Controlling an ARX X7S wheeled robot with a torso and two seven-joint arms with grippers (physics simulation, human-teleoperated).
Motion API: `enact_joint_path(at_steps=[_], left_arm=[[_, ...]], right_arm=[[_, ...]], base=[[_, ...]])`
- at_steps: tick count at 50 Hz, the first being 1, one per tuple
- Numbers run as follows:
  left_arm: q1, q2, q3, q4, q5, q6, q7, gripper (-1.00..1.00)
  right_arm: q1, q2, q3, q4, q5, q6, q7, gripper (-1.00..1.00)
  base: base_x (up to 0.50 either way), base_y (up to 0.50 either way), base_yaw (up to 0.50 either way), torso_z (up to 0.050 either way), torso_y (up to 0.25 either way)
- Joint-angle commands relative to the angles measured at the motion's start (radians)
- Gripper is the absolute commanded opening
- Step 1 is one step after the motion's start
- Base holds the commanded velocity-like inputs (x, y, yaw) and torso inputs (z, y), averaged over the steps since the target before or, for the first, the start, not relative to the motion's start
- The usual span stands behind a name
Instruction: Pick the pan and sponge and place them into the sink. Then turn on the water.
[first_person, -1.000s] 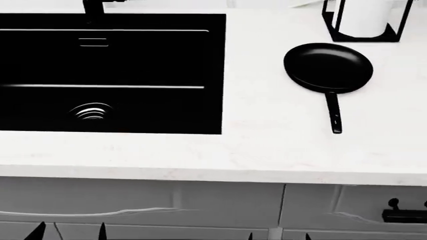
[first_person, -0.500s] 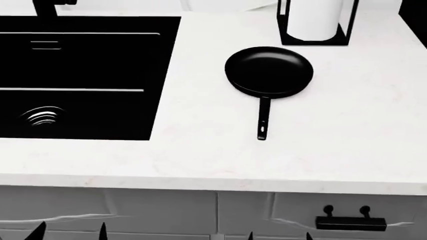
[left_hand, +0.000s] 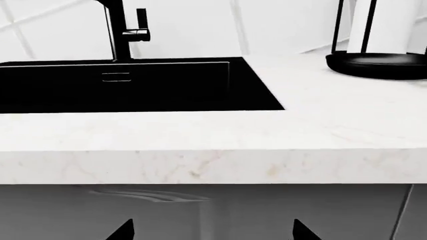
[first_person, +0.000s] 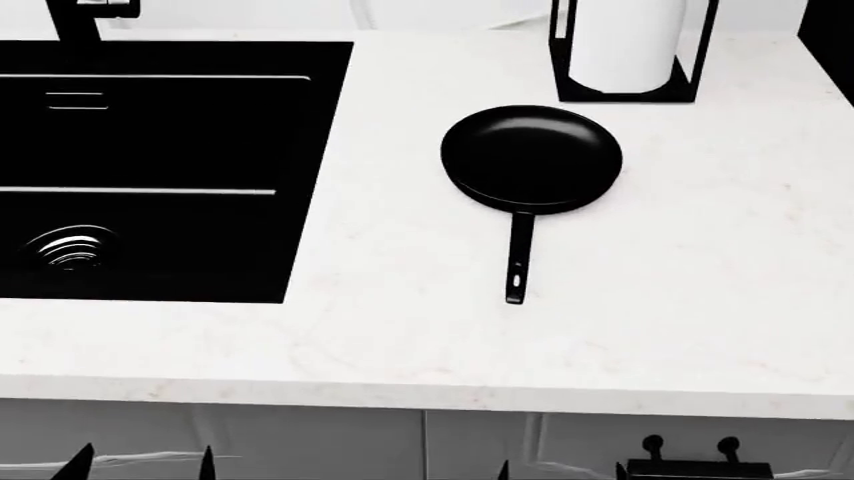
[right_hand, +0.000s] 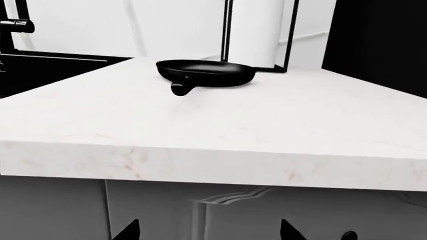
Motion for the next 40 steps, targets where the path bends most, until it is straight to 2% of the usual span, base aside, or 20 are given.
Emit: enact_joint_path(at_steps=[1, 7, 12, 18, 21, 28, 31, 32, 35, 37, 40], left_arm=[[-0.031, 0.016, -0.009, 0.018, -0.083, -0.108, -0.002, 1.0], [-0.052, -0.019, 0.014, 0.162, -0.057, -0.229, -0.036, 1.0], [-0.097, -0.049, 0.005, 0.361, -0.093, -0.419, -0.066, 1.0], [-0.181, -0.099, -0.078, 0.591, -0.215, -0.666, -0.093, 1.0], [-0.264, -0.131, -0.118, 0.662, -0.276, -0.807, -0.101, 1.0], [-0.437, -0.189, -0.151, 0.59, -0.351, -0.978, -0.057, 1.0], [-0.487, -0.196, -0.151, 0.539, -0.362, -0.997, -0.036, 1.0], [-0.479, -0.209, -0.19, 0.55, -0.39, -1.018, -0.026, 1.0], [-0.51, -0.247, -0.184, 0.514, -0.385, -1.047, -0.013, 1.0], [-0.515, -0.246, -0.22, 0.508, -0.407, -1.064, -0.012, 1.0], [-0.513, -0.248, -0.233, 0.508, -0.418, -1.071, -0.008, 1.0]], right_arm=[[0.011, 0.009, 0.01, -0.055, 0.022, 0.017, 0.012, 1.0], [0.027, 0.053, 0.038, -0.233, 0.068, 0.185, 0.021, 1.0], [0.08, 0.106, 0.079, -0.47, 0.16, 0.422, 0.026, 1.0], [0.22, 0.172, 0.155, -0.641, 0.259, 0.651, 0.041, 1.0], [0.325, 0.208, 0.187, -0.656, 0.319, 0.772, 0.028, 1.0], [0.522, 0.256, 0.244, -0.548, 0.424, 0.915, -0.034, 1.0], [0.564, 0.268, 0.265, -0.497, 0.446, 0.934, -0.054, 1.0], [0.578, 0.28, 0.248, -0.486, 0.434, 0.964, -0.04, 1.0], [0.592, 0.288, 0.277, -0.459, 0.45, 0.967, -0.052, 1.0], [0.589, 0.28, 0.317, -0.446, 0.485, 0.962, -0.072, 1.0], [0.575, 0.306, 0.295, -0.438, 0.462, 0.957, -0.079, 1.0]], base=[[0.0, 0.0, 0.0, 0.0, 0.0], [0.0, 0.0, 0.0, 0.0, 0.0], [0.0, 0.0, 0.0, 0.0, 0.0], [0.0, 0.0, 0.0, 0.0, 0.0], [0.0, 0.0, 0.0, 0.0, 0.0], [0.0, 0.0, 0.0, 0.0, 0.0], [0.0, 0.0, 0.0, 0.0, 0.0], [0.0, 0.0, 0.0, 0.0, 0.0], [0.0, 0.0, 0.0, 0.0, 0.0], [0.0, 0.0, 0.0, 0.0, 0.0], [0.0, 0.0, 0.0, 0.0, 0.0]])
